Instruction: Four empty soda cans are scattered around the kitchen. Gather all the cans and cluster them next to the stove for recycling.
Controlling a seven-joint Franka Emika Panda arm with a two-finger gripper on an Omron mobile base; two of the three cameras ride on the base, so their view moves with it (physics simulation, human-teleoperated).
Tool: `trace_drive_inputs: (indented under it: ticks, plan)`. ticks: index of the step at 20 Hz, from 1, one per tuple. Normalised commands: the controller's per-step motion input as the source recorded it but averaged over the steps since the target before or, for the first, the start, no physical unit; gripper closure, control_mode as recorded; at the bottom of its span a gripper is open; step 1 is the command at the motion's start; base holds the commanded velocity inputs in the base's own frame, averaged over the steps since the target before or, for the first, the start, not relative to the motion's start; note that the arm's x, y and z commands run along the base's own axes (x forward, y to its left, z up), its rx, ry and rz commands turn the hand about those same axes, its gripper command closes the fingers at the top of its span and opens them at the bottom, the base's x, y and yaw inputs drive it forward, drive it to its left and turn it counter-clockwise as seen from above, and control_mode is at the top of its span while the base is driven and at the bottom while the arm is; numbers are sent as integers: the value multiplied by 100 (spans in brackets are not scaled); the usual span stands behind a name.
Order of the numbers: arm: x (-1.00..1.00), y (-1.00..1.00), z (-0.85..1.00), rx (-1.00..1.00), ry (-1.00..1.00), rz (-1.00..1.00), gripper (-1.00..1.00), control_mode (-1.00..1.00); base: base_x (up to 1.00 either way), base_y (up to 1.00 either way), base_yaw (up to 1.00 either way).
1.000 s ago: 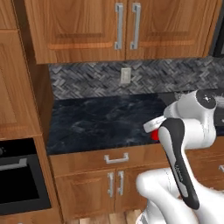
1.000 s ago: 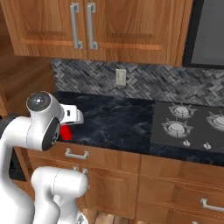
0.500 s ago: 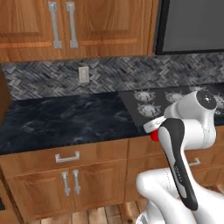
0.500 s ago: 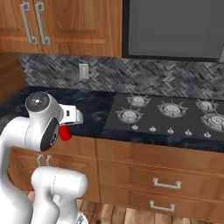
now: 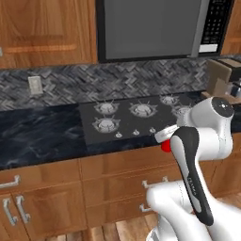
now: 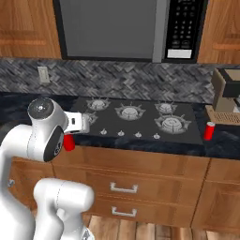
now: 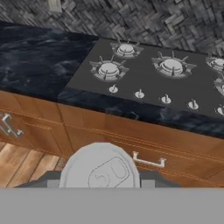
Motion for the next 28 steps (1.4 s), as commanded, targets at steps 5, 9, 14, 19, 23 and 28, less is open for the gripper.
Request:
trace_drive_inputs:
  ticks: [5, 9, 14, 19, 23, 28]
  plan:
    - [0, 0, 0, 0, 0, 0, 100, 100, 0, -100, -11]
    - [0, 0, 0, 0, 0, 0, 100, 100, 0, -100, -11]
    - [0, 0, 0, 0, 0, 0, 100, 100, 14, -99, -9]
    - [0, 0, 0, 0, 0, 0, 100, 100, 48, -56, -9]
    - [0, 0, 0, 0, 0, 0, 100, 100, 79, -9, -9]
    - [0, 0, 0, 0, 0, 0, 100, 100, 88, 1, -11]
